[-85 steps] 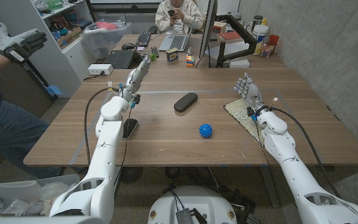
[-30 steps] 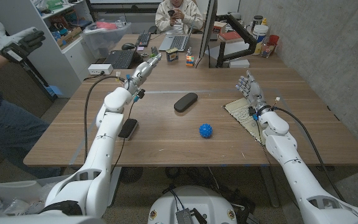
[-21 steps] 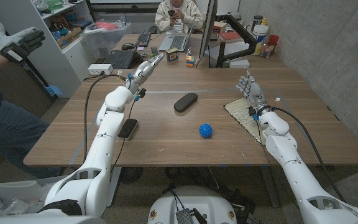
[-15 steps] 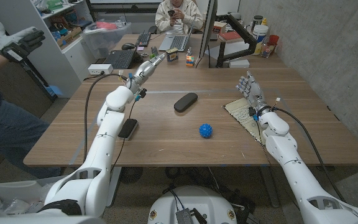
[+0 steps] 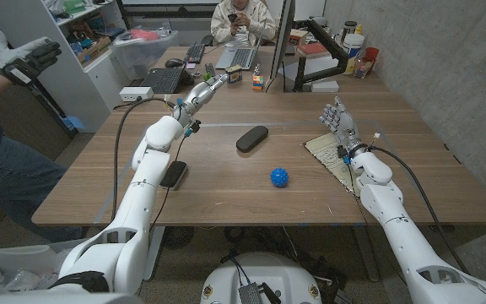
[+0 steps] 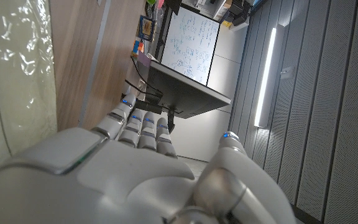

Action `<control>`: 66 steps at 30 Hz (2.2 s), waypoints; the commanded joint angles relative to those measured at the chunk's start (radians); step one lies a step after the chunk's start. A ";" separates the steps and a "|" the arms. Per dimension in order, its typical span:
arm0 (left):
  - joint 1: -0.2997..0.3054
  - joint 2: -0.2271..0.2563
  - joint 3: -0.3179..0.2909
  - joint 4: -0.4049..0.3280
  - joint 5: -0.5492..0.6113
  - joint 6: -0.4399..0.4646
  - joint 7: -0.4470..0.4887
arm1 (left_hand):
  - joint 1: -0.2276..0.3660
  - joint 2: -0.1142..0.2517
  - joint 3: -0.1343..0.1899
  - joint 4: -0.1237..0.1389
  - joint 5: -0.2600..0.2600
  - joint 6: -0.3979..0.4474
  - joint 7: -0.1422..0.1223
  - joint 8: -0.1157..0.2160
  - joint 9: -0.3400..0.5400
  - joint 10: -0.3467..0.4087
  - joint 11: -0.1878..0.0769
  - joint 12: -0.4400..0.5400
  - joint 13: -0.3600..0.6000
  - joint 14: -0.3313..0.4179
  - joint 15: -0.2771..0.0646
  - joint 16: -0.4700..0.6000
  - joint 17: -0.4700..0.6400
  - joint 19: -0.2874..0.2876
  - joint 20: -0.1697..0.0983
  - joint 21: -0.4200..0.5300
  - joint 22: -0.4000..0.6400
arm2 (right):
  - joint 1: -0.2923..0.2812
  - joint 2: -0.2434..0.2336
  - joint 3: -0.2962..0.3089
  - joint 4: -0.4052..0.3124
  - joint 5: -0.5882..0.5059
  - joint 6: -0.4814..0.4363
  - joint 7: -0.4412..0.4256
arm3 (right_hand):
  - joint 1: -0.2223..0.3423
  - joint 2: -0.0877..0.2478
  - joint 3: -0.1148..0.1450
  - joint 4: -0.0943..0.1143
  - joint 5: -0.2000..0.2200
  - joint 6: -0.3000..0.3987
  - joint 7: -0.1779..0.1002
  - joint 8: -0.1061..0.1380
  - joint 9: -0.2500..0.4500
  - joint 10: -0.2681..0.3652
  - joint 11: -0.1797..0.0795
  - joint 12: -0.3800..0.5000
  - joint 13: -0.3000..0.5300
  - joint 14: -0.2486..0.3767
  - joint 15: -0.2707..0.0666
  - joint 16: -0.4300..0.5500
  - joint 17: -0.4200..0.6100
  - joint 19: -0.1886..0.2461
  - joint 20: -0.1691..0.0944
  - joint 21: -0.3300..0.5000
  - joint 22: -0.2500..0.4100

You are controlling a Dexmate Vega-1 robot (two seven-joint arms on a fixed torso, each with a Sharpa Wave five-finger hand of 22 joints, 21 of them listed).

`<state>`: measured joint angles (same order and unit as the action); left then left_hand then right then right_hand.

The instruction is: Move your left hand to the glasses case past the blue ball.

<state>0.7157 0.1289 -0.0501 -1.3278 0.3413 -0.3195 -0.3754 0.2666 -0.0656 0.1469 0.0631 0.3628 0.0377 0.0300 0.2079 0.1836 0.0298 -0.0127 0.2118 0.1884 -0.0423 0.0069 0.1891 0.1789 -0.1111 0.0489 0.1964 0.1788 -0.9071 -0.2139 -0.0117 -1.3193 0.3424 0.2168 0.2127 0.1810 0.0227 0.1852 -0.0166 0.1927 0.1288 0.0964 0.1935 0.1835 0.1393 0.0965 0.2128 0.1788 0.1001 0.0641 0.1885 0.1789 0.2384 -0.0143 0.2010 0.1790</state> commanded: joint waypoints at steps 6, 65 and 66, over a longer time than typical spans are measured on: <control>-0.004 0.015 0.032 -0.007 0.051 -0.007 0.019 | 0.015 0.004 0.000 -0.007 0.005 0.012 -0.007 0.002 0.006 0.011 -0.004 0.005 0.003 0.008 -0.001 0.005 0.005 0.001 0.013 0.006 0.004 | 0.002 0.001 -0.002 0.005 0.000 0.005 0.006 | -0.001 0.011 -0.005 0.001 0.005 -0.002 -0.005 0.000 0.002 0.009 0.005 0.002 0.004 0.011 0.001 0.000 0.006 0.004 0.005 0.002 0.005; -0.090 0.090 0.182 0.057 0.274 -0.086 0.139 | 0.032 0.012 -0.011 -0.009 0.008 0.029 -0.037 0.003 0.007 0.015 -0.005 0.001 0.005 0.013 0.005 0.004 0.006 0.007 0.030 0.008 0.005 | 0.058 0.015 0.004 0.082 -0.006 0.043 0.025 | -0.002 0.013 -0.009 -0.002 0.005 -0.003 -0.005 -0.001 0.002 0.009 0.007 -0.001 0.004 0.011 0.003 -0.001 0.006 0.004 0.006 0.001 0.005; -0.091 0.092 0.184 0.057 0.277 -0.086 0.139 | 0.032 0.012 -0.011 -0.009 0.008 0.030 -0.039 0.004 0.008 0.016 -0.005 0.002 0.005 0.013 0.005 0.004 0.006 0.008 0.029 0.008 0.005 | 0.059 0.015 0.004 0.084 -0.007 0.044 0.025 | -0.002 0.013 -0.009 -0.002 0.005 -0.003 -0.005 -0.001 0.002 0.009 0.008 -0.001 0.004 0.011 0.003 -0.001 0.006 0.003 0.006 0.001 0.005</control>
<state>0.6341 0.2017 0.1096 -1.2696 0.5761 -0.3933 -0.2582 0.2838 -0.0563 0.1404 0.0567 0.3686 0.0643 -0.0040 0.2079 0.1885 0.0404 -0.0124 0.2118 0.1884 -0.0300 0.0047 0.1891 0.1841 -0.0983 0.0720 0.2003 0.1789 -0.8627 -0.2068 -0.0088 -1.2588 0.3417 0.2499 0.2343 0.1769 0.0268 0.1811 -0.0207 0.1927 0.1249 0.0928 0.1935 0.1834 0.1447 0.1019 0.2128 0.1788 0.1001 0.0641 0.1885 0.1789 0.2384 -0.0143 0.2010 0.1789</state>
